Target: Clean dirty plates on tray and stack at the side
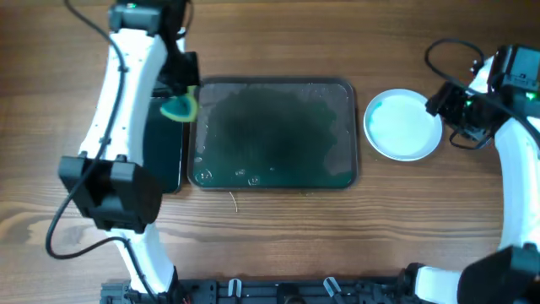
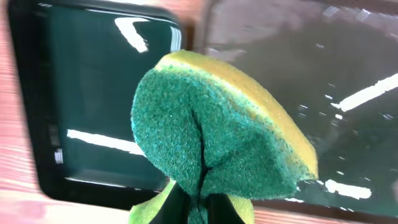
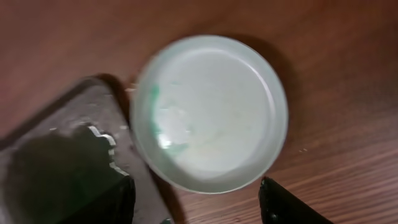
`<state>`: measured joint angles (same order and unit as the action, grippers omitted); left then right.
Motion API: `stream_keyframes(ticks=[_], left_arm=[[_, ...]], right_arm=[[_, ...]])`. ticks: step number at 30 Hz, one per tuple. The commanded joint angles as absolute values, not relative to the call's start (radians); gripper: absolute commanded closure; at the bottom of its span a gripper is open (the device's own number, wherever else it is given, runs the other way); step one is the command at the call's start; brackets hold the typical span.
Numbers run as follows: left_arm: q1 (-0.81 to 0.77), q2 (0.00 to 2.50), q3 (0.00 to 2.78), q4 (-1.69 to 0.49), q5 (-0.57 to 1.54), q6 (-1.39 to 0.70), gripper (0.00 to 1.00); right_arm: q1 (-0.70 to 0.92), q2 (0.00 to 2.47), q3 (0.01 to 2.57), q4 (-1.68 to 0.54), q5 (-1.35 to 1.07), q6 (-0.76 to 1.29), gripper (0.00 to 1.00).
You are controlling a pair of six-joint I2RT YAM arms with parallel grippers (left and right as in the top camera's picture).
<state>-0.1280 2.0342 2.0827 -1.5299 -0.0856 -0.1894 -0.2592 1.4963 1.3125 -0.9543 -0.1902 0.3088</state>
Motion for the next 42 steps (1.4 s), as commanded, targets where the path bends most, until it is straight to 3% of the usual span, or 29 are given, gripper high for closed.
stream_keyframes(ticks=[1,11,15,16,17,18,21,29,30,31,32,38,40,42], left_arm=[[-0.031,2.048,2.062,-1.515,-0.128,-0.171,0.96],[0.107,2.048,1.666,-1.156,-0.133,-0.187,0.96],[0.142,2.048,1.6,-1.106,-0.133,-0.187,0.96],[0.149,2.048,1.6,-1.105,-0.133,-0.187,0.92],[0.154,2.048,1.601,-1.102,-0.133,-0.187,0.75],[0.156,2.048,1.601,-1.101,-0.133,-0.187,0.67],[0.159,2.041,1.609,-1.127,-0.132,-0.206,0.51],[0.103,1.788,1.697,-1.23,-0.04,-0.254,0.5],[0.088,1.74,1.696,-1.232,-0.029,-0.282,0.45],[0.076,1.707,1.696,-1.232,-0.03,-0.299,0.04],[0.065,1.678,1.696,-1.222,-0.03,-0.3,0.0],[0.037,1.59,1.696,-1.22,-0.03,-0.3,0.0],[0.037,1.592,1.696,-1.22,-0.03,-0.3,0.0],[0.037,1.592,1.696,-1.22,-0.03,-0.3,0.0]], right_arm=[[-0.223,1.495,1.321,-0.958,-0.207,0.288,0.36],[-0.182,1.496,1.321,-0.953,-0.189,0.287,0.35],[-0.182,1.496,1.321,-0.966,-0.173,0.283,0.35],[-0.182,1.496,1.321,-0.966,-0.173,0.28,0.35],[-0.182,1.496,1.321,-0.966,-0.173,0.277,0.35],[-0.182,1.496,1.321,-0.966,-0.174,0.271,0.35],[-0.182,1.496,1.321,-0.968,-0.174,0.261,0.35],[-0.147,1.432,1.322,-1.002,-0.181,0.126,0.32],[-0.138,1.41,1.322,-1.008,-0.182,0.11,0.31],[-0.129,1.384,1.322,-1.016,-0.181,0.104,0.31],[-0.121,1.353,1.322,-1.028,-0.181,0.102,0.3],[-0.11,1.099,1.322,-1.147,-0.181,0.104,0.29],[-0.11,1.012,1.322,-1.15,-0.181,0.105,0.0],[-0.11,0.942,1.322,-1.15,-0.182,0.112,0.0]])
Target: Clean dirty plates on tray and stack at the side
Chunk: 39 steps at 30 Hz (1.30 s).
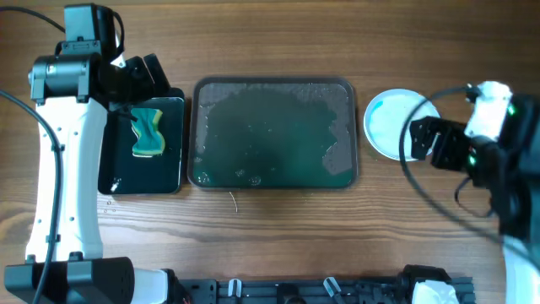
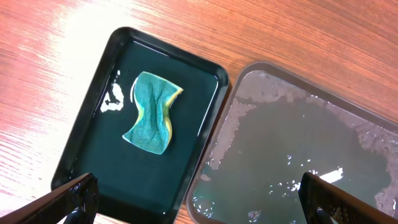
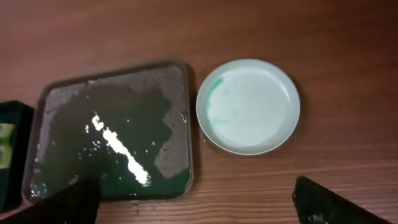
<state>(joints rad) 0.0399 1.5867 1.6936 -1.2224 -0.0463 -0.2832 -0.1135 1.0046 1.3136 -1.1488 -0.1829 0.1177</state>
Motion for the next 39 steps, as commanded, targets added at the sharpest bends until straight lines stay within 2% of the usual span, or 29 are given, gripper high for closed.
stream_keyframes(ticks=[1,6,11,16,19,30,39], left_arm=[[0.037,1.592,1.696,-1.22,-0.03,-0.3,0.0],[0.037,1.592,1.696,-1.22,-0.03,-0.3,0.0],[0.037,1.592,1.696,-1.22,-0.03,-0.3,0.0],[0.037,1.592,1.696,-1.22,-0.03,-0.3,0.0],[0.037,1.592,1.696,-1.22,-0.03,-0.3,0.0],[0.037,1.592,1.696,-1.22,-0.03,-0.3,0.0],[0.037,1.592,1.696,-1.22,-0.03,-0.3,0.0]], right_arm=[[-0.11,0.906,1.322,-1.15,-0.181,0.111,0.0],[-0.11,0.882,1.322,-1.154,-0.181,0.111,0.0],[-0.11,0.893,1.322,-1.143,-0.167,0.025,0.0],[-0.111,0.841,1.284,-1.075,-0.288,-0.093,0.0],[-0.095,0.712,1.152,-0.937,-0.309,-0.102,0.0],[0.02,0.167,0.421,-0.3,-0.316,-0.073,0.0],[0.025,0.004,0.112,-0.016,-0.317,0.004,0.0]])
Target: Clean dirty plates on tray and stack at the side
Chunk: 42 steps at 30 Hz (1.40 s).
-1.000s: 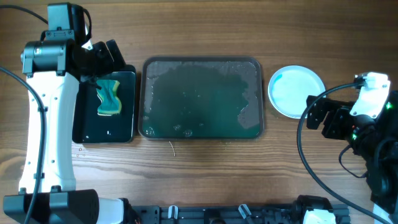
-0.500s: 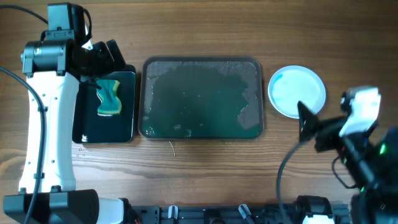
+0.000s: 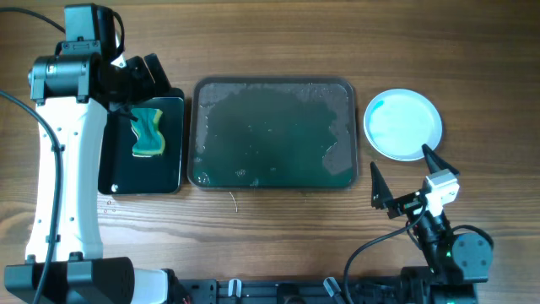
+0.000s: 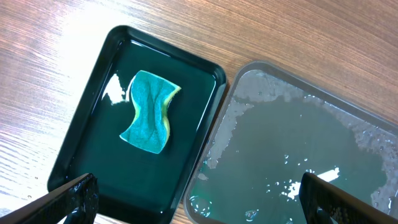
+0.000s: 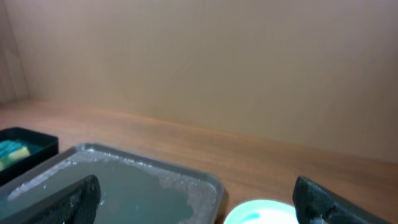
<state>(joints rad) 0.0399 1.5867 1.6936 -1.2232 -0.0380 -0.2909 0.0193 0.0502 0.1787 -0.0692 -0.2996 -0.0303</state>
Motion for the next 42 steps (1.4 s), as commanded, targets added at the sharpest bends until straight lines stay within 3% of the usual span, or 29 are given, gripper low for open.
stream_keyframes(ticks=[1,10,16,42], left_arm=[[0.037,1.592,1.696,-1.22,-0.03,-0.3,0.0],[0.037,1.592,1.696,-1.22,-0.03,-0.3,0.0],[0.037,1.592,1.696,-1.22,-0.03,-0.3,0.0],[0.039,1.554,1.692,-1.211,-0.087,-0.293,0.0]], right_arm=[[0.025,0.003,0.094,0.005,-0.316,0.004,0.0],[0.025,0.003,0.003,0.151,-0.31,0.004,0.0],[0.025,0.003,0.005,0.014,-0.297,0.044,0.0],[0.025,0.011,0.005,0.024,-0.293,0.079,0.0]])
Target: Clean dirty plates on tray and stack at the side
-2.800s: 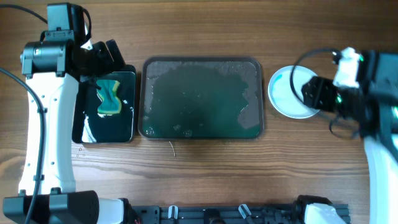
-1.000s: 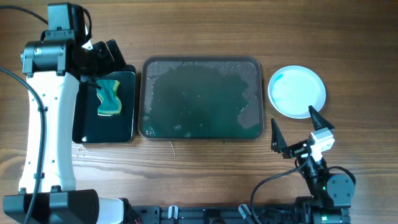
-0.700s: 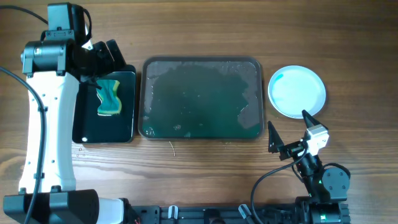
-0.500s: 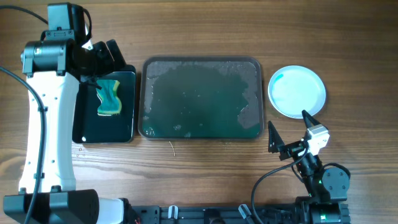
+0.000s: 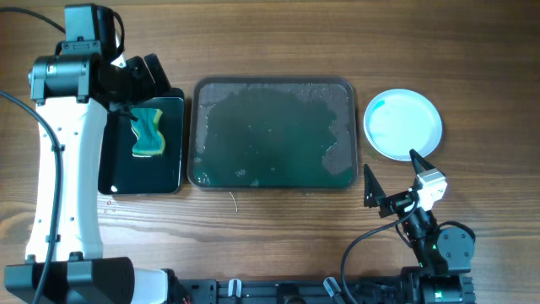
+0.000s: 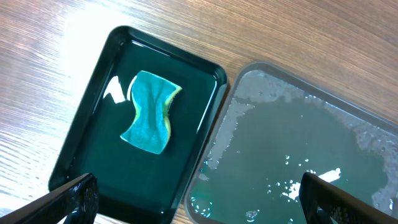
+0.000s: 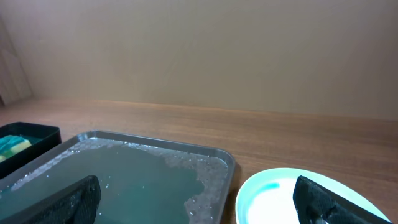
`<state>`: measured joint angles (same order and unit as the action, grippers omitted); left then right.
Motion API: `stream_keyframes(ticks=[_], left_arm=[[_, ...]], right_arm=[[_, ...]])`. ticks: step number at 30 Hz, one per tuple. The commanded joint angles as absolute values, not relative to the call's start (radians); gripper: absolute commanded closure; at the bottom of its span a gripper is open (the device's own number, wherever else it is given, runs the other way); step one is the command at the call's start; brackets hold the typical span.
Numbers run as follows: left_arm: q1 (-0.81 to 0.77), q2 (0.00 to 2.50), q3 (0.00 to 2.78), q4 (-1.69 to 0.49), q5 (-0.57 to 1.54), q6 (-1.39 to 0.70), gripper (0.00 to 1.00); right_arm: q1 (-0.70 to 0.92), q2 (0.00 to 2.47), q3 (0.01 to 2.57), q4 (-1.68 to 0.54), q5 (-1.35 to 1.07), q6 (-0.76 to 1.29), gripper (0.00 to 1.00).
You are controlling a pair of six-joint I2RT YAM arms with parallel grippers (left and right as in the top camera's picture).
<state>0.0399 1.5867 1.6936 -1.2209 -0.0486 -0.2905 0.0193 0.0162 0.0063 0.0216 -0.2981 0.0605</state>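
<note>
One white plate [image 5: 402, 124] with a blue-green smear near its left rim lies on the table, right of the grey tray [image 5: 272, 86]; it also shows low in the right wrist view as the plate [image 7: 292, 198]. The grey tray [image 6: 292, 155] holds soapy water and no plate. A green-and-yellow sponge [image 6: 149, 112] lies in the black tray [image 5: 114, 173]. My left gripper [image 6: 199, 202] hangs open high over both trays. Near the front edge, my right gripper [image 5: 391, 169] is open and empty, facing the plate.
The right arm is folded low at the table's front right edge. The left arm reaches along the left side to the back left corner. Brown wooden table surrounds the trays; a plain wall stands behind.
My right gripper has shifted slightly towards the plate and tilted down, so more of the plate shows in its view. The left arm, sponge and plate have not moved.
My left gripper was shut on the sponge at the trays' shared edge, the right open just over the plate. Then the sponge lay in the black tray with the left gripper open above, the right higher. Then the right arm was folded at the front edge, where it stays.
</note>
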Motion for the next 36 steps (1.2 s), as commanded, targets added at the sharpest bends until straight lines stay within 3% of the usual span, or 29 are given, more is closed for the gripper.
stream_keyframes(ticks=[1,5,11,21,26,36], left_arm=[[0.035,1.53,1.682,-1.206,-0.086,-0.297,0.0],[-0.01,1.33,1.529,-0.965,-0.083,-0.294,0.0],[-0.014,0.901,1.054,-0.535,0.051,-0.159,0.0],[-0.008,0.321,0.315,-0.053,0.138,-0.103,0.0],[-0.008,0.139,0.122,0.008,0.138,-0.091,0.0],[0.009,0.002,0.006,-0.07,0.133,-0.056,0.0]], right_arm=[[0.025,0.011,0.005,0.024,-0.293,0.079,0.0],[0.025,0.011,0.005,0.024,-0.293,0.079,0.0],[0.025,0.011,0.005,0.024,-0.293,0.079,0.0],[0.025,0.011,0.005,0.024,-0.293,0.079,0.0],[0.025,0.011,0.005,0.024,-0.293,0.079,0.0],[0.025,0.011,0.005,0.024,-0.293,0.079,0.0]])
